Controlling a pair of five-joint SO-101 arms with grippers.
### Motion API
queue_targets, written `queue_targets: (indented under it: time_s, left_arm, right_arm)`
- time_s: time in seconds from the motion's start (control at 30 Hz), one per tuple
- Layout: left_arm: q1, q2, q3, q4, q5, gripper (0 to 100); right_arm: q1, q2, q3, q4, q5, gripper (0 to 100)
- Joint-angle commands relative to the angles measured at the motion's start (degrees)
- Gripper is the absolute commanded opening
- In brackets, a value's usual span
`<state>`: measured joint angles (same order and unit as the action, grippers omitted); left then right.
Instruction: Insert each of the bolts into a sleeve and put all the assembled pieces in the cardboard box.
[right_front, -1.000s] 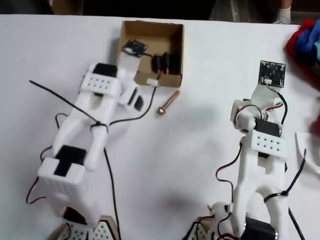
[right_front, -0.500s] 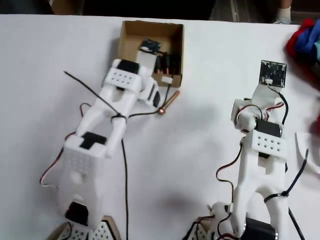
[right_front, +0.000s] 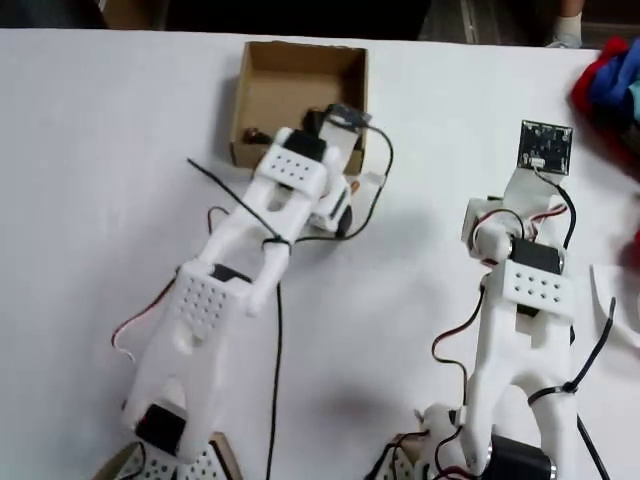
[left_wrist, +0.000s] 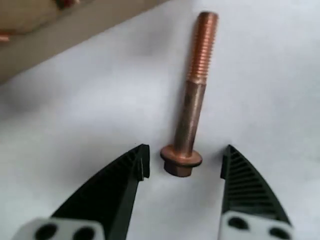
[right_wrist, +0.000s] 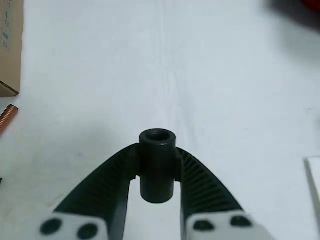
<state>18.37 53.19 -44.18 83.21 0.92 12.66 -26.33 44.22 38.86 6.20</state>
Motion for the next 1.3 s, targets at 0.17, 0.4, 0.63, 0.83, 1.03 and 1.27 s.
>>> queue_targets:
  time_s: [0.17,0.4,0.63,0.83,1.03,1.27]
  left_arm:
    - [-1.5,0.7,-2.4,1.3,-8.2,24]
    - [-1.6,1.2,-5.8,0.9,-9.1,24]
    - [-1.5,1.4,-15.5,0.9,-9.1,24]
    - [-1.4,3.3,-15.9,1.8,-9.1,24]
    - [-1.2,7.3,-16.0,3.0,-9.1,24]
    - [-1.5,8.1,-16.0,3.7,-9.1,11]
  right_arm:
    - [0.2,-2.9,-0.3,-1.1,-0.5,1.9]
    - [0.2,-2.8,-0.3,-1.1,-0.5,1.9]
    - [0.2,-2.8,-0.2,-1.1,-0.5,1.9]
    - [0.2,-2.8,-0.2,-1.1,-0.5,1.9]
    - [0.2,-2.8,-0.2,-1.1,-0.5,1.9]
    - [0.2,-2.8,-0.2,-1.1,-0.5,1.9]
